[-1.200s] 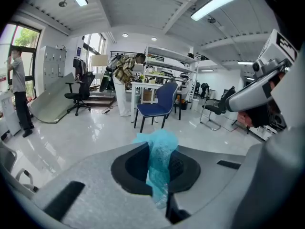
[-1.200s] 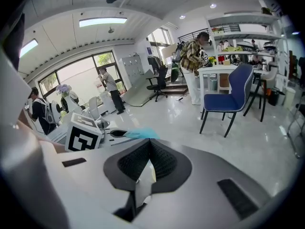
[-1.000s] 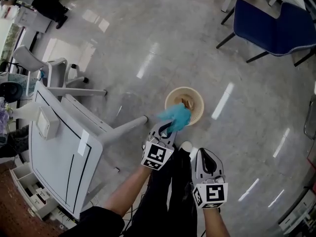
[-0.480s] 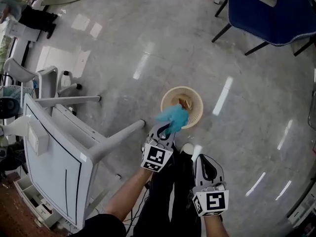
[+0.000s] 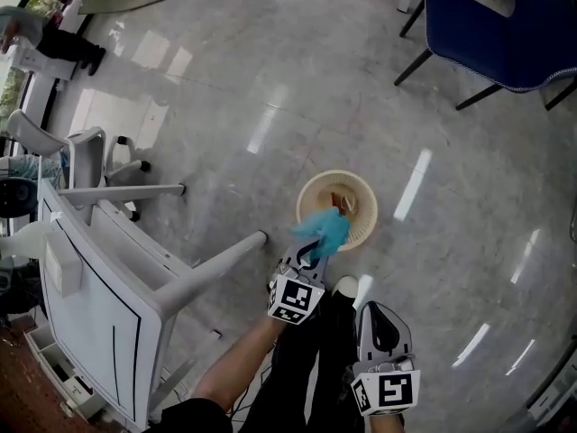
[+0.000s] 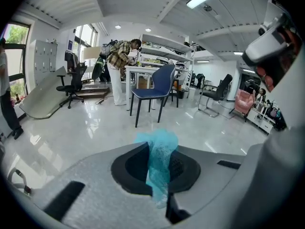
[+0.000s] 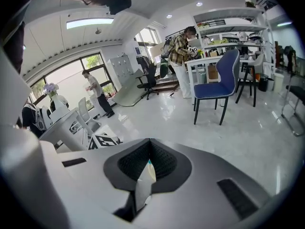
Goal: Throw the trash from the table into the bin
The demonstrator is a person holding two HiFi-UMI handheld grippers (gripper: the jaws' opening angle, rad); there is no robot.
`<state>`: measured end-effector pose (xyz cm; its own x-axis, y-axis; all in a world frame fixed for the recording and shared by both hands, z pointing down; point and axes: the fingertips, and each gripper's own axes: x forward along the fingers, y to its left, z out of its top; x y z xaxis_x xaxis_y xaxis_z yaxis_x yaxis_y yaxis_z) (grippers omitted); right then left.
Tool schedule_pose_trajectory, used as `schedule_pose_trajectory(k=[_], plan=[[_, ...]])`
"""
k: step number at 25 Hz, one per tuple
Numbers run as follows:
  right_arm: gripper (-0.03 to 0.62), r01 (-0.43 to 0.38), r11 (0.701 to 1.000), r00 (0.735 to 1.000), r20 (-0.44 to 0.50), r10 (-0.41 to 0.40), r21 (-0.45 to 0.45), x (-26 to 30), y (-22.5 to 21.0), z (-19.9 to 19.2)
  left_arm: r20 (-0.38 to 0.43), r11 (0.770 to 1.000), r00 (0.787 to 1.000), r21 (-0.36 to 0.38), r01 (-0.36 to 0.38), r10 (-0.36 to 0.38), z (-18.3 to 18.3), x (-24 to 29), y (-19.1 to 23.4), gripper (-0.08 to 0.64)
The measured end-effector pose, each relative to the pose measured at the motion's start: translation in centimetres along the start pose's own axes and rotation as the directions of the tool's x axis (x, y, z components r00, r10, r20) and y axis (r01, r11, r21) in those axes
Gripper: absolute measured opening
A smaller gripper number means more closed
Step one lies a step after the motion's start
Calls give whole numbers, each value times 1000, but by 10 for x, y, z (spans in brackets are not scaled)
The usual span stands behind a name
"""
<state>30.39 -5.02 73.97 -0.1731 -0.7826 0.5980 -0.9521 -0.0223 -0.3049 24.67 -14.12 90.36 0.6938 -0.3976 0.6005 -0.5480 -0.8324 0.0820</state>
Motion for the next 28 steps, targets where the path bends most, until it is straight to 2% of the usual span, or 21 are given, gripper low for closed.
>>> schedule_pose_trajectory(k=[8, 18, 22, 28], plan=[[9, 7, 1000, 1000, -18, -7, 16, 3, -2, -18, -20, 1000, 1000, 6, 17, -17, -21, 21, 4, 17], [9, 20, 999, 999, -41, -18, 39, 1, -9, -31, -33, 999, 999, 2, 39, -39, -25, 31, -1, 19], [9, 15, 999, 999, -51, -13, 42, 0, -11, -34, -46, 998, 997, -1, 55, -55, -29, 35, -5, 94], [8, 20, 998, 998, -60, -16, 60, -1, -15, -38, -62, 998, 996, -7, 65, -66, -32, 39, -7, 157]])
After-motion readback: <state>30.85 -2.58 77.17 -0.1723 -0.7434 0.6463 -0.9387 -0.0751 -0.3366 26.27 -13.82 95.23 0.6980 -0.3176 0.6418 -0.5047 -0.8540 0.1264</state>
